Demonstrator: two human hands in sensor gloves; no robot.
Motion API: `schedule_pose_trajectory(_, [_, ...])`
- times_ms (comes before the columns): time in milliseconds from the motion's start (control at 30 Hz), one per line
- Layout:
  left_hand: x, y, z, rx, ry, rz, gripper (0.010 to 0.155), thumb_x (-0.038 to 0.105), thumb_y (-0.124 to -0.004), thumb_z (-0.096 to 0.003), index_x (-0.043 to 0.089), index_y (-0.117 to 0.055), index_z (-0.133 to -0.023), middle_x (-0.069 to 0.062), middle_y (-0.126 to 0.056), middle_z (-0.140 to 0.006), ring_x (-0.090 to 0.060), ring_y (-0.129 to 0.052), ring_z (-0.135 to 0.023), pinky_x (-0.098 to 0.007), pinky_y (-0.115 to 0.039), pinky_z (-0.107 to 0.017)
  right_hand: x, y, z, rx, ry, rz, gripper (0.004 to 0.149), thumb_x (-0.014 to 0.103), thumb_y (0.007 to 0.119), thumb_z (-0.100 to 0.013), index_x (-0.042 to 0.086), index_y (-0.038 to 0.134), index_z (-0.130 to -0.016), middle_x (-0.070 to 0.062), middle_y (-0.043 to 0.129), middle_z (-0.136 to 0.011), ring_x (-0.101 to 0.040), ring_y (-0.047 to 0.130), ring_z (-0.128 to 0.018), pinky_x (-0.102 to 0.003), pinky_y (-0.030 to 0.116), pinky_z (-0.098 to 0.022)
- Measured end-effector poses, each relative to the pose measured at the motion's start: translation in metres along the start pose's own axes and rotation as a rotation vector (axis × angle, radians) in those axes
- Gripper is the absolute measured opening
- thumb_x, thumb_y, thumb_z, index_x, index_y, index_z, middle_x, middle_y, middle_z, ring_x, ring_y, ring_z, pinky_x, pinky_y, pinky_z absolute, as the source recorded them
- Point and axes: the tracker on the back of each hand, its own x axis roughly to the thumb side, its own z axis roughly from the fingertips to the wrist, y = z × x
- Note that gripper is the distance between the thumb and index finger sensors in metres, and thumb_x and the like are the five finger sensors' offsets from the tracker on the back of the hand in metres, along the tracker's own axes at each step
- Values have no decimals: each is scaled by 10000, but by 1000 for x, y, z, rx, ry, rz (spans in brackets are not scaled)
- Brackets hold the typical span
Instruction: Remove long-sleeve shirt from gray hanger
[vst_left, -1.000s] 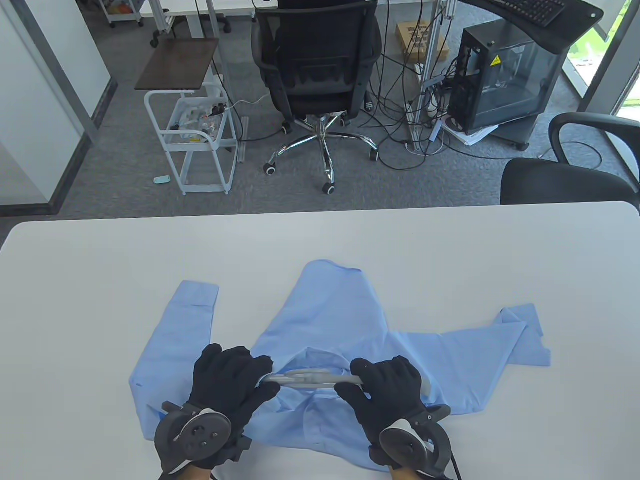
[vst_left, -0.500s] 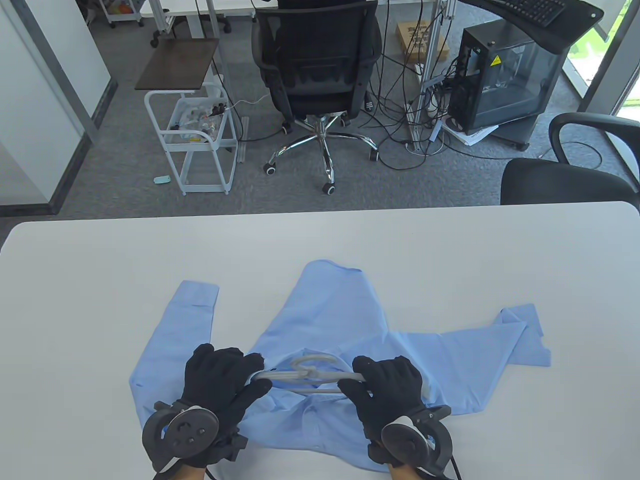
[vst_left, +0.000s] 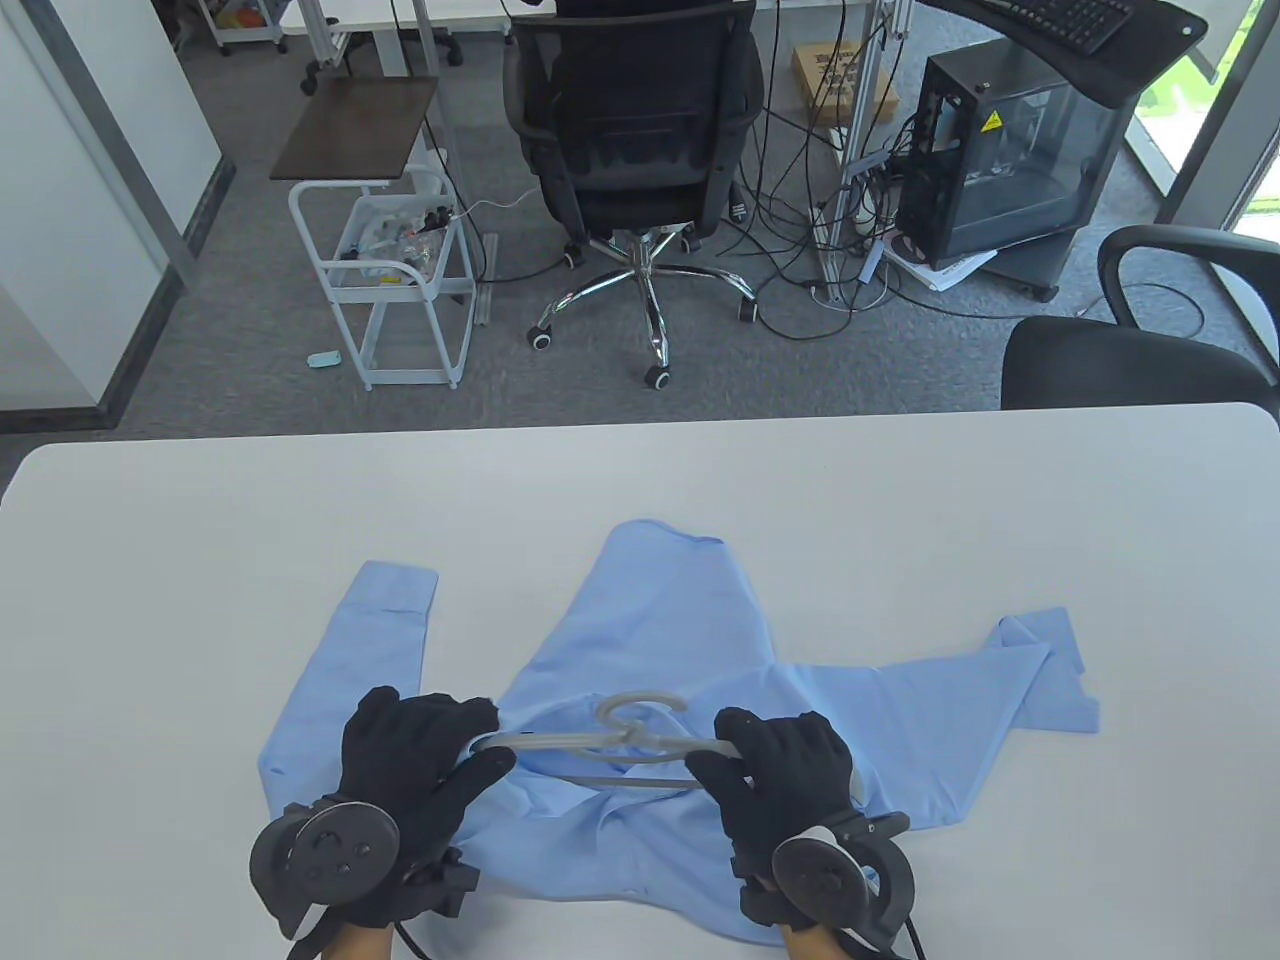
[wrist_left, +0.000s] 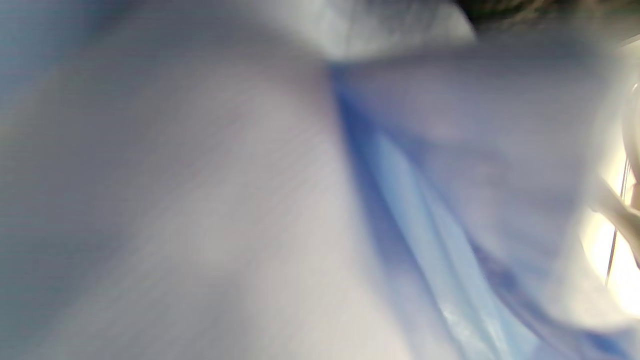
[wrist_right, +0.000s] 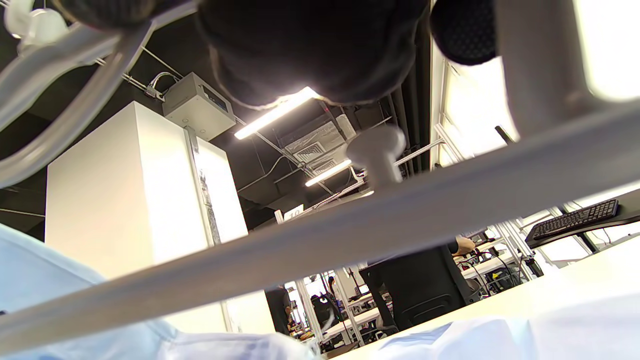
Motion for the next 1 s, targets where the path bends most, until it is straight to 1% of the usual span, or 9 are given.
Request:
schedule_pose_trajectory(167, [-6,3,0,6,23,31,551,659,-822,-370,411,-859,-861,76,-990,-674,-229,-994,-791,-608,-518,-810,-2,2,-1,41,-2,-15,588,650,683,-523,234,786,-926,47,925,-681,-243,922,-674,-632,638,-657])
schedule_pose_trajectory(233, [-11,5,1,11,36,60,544,652,-838,-367,412,-863,-855,76,-995,-662,-225,-999,-774,-604,-514,-811,-5,10,-3,158,-12,-39,575,565,752,-542,209,731,-992,-9,887,-783,-310,872,-760,-670,595,-669])
schedule_pose_trajectory(367, [-18,8,2,3,56,95,543,644,-852,-365,408,-862,-854,76,-994,-653,-220,-999,-750,-600,-508,-812,-12,14,-4,190,38,-15,555,516,723,-579,217,666,-1043,-63,828,-892,-372,807,-850,-688,545,-683])
schedule_pose_trajectory(500, [-18,8,1,8,54,98,542,647,-846,-368,407,-859,-854,81,-992,-653,-219,-1000,-738,-594,-508,-811,-15,13,-3,190,57,-28,584,547,692,-589,220,631,-1069,-109,752,-993,-429,745,-914,-708,492,-693])
schedule_pose_trajectory(567, [-19,8,2,9,54,99,543,648,-843,-370,404,-859,-855,82,-990,-655,-220,-996,-741,-593,-505,-813,-17,14,-3,197,56,-46,604,587,664,-582,225,638,-1065,-79,790,-952,-410,763,-912,-713,493,-694])
schedule_pose_trajectory(633, [-19,8,1,12,55,100,544,649,-839,-372,400,-859,-855,80,-988,-658,-218,-989,-753,-592,-495,-817,-17,13,-2,190,59,-67,598,603,672,-569,226,670,-1034,-30,826,-851,-359,801,-861,-718,503,-690])
schedule_pose_trajectory(800, [-15,5,3,23,26,83,557,654,-814,-390,392,-835,-880,75,-963,-699,-215,-944,-831,-598,-484,-822,-17,6,-2,82,48,-28,548,615,698,-533,255,731,-946,58,855,-698,-255,862,-695,-656,559,-681])
schedule_pose_trajectory(867, [-13,3,3,17,24,69,563,650,-805,-397,387,-827,-894,69,-951,-731,-239,-922,-869,-605,-474,-824,-16,6,-1,51,41,14,540,616,693,-525,261,741,-929,72,858,-675,-237,875,-655,-629,587,-676])
schedule_pose_trajectory(1000, [-16,-1,3,44,61,49,557,647,-758,-428,418,-783,-935,55,-878,-875,-270,-800,-1013,-630,-417,-832,-13,-1,2,-44,32,86,544,608,674,-533,254,725,-942,63,851,-694,-239,869,-665,-620,589,-666])
